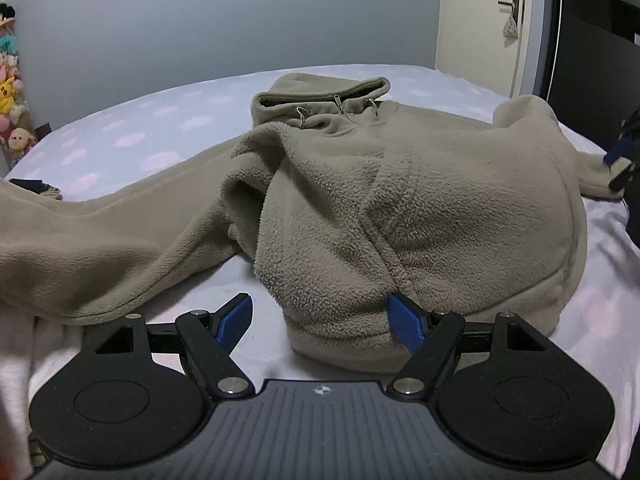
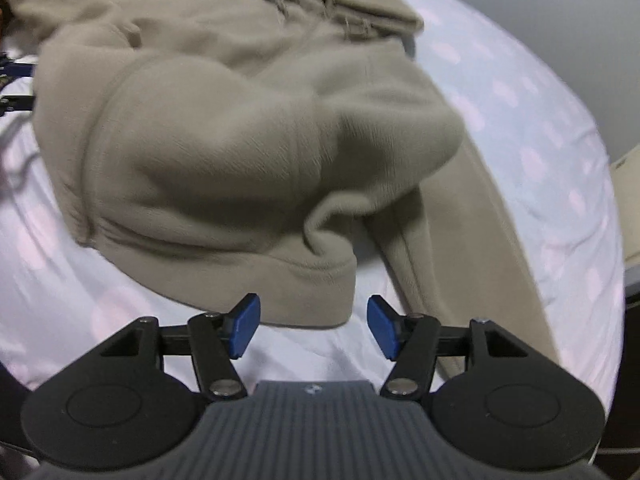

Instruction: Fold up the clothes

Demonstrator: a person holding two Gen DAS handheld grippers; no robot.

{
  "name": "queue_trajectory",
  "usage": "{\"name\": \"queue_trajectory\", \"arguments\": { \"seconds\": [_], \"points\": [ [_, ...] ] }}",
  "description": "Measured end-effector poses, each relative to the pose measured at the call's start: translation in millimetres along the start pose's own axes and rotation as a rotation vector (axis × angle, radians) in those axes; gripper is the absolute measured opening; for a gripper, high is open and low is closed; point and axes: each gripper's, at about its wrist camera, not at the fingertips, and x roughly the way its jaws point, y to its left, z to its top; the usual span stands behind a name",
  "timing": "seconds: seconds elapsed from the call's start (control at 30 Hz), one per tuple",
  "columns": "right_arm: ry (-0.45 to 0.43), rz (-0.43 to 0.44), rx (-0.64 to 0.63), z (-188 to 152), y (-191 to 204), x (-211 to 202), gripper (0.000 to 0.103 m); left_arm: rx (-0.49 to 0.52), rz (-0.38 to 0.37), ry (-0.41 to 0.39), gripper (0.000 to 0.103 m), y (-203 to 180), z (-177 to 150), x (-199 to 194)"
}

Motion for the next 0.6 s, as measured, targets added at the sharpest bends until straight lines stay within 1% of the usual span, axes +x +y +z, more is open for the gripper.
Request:
{"name": "queue_trajectory", "arguments": {
  "seconds": [0.1,0.17,0.3,0.4,0.47,0.5,0.53,0.57,0.6],
  "points": [
    [-0.003,0.027,0.056,1.7,-12.9,29.8,0.063,-0.02,-0.021,-0.01,0.078,5.3,-0.4,11.8],
    [-0.001,0.042,0.08,3.0,-19.0,47.7,0.067,-0.04,-0.043,-0.014,0.079,9.3,1.3,22.1],
    [0.005,0.085,0.125,5.5,-28.7,75.5,0.067,-0.093,-0.09,-0.016,0.079,16.0,2.5,45.0],
    [0.005,0.122,0.183,5.2,-31.4,93.7,0.066,-0.149,-0.134,-0.016,0.078,21.3,-3.1,59.6],
    [0.001,0.135,0.23,3.5,-31.6,100.4,0.065,-0.154,-0.168,-0.026,0.069,22.5,-4.8,62.1],
    [-0.001,0.138,0.249,2.6,-31.2,101.4,0.063,-0.153,-0.186,-0.032,0.06,22.9,-5.4,62.9],
    [-0.002,0.141,0.255,2.3,-29.7,99.6,0.055,-0.156,-0.193,-0.028,0.053,22.8,-4.4,61.9],
    [-0.005,0.145,0.254,2.3,-27.6,96.7,0.043,-0.16,-0.197,-0.02,0.052,22.4,-2.9,60.3],
    [-0.005,0.143,0.25,2.6,-24.5,92.9,0.039,-0.163,-0.2,-0.013,0.048,22.1,-1.4,58.6]
  ]
}}
